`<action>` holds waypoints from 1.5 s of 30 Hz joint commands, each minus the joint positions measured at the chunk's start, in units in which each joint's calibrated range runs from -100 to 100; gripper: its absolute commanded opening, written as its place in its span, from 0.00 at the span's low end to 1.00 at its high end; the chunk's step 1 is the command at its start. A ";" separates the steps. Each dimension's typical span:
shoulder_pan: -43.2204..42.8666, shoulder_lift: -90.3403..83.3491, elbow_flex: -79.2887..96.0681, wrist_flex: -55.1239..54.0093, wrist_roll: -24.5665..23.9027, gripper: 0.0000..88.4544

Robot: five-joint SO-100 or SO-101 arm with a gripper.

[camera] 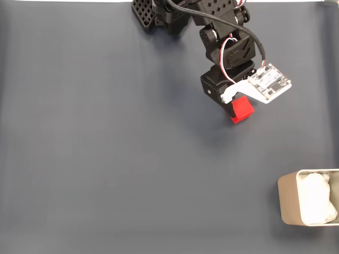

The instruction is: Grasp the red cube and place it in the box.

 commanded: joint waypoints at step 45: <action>-1.34 1.57 -6.00 1.38 2.69 0.04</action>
